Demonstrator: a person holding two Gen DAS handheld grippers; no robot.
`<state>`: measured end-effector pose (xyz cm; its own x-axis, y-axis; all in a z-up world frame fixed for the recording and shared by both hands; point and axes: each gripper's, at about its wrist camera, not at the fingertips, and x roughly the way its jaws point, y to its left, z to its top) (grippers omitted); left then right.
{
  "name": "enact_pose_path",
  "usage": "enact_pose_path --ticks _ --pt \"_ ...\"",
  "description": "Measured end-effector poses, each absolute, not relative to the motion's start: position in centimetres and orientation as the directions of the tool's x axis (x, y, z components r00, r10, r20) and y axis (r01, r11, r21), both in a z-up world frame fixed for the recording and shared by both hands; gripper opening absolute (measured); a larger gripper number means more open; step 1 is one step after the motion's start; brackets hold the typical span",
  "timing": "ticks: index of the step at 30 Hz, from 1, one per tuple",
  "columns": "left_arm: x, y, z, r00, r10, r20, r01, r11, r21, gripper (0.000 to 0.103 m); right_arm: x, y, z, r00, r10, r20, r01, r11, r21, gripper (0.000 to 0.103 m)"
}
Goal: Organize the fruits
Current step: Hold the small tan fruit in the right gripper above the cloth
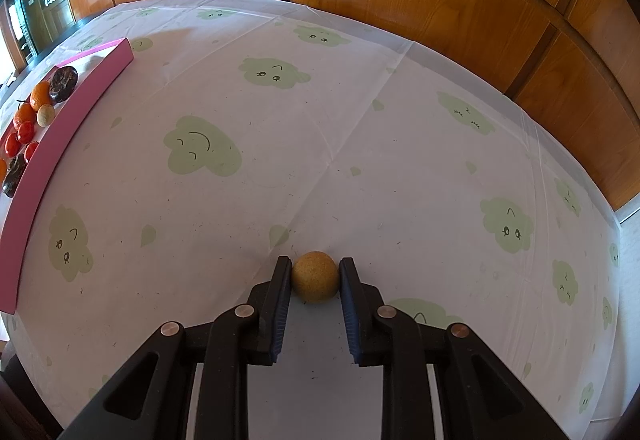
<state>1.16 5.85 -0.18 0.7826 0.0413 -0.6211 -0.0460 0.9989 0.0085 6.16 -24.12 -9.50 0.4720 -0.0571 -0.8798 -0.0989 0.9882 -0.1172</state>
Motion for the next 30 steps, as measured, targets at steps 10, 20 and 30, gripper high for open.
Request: enact_pose_path --ticks 10,20,30 --pt "1.4 5.8 -0.6 0.777 0.036 -0.628 -0.04 0.999 0.007 0.045 6.2 -23.6 -9.5 0.47 -0.083 -0.879 -0.115 0.981 -0.155 0.024" --pt "1.3 6.1 -0.3 0.786 0.032 -0.617 -0.037 0.999 0.004 0.045 6.4 -22.3 -9.0 0.459 -0.131 -0.879 -0.059 0.982 -0.177 0.024" --pt "1.0 6.5 0.3 0.799 0.034 -0.6 -0.042 0.999 0.002 0.045 4.6 -18.0 -8.1 0.495 -0.001 -0.869 -0.123 0.99 -0.071 0.024"
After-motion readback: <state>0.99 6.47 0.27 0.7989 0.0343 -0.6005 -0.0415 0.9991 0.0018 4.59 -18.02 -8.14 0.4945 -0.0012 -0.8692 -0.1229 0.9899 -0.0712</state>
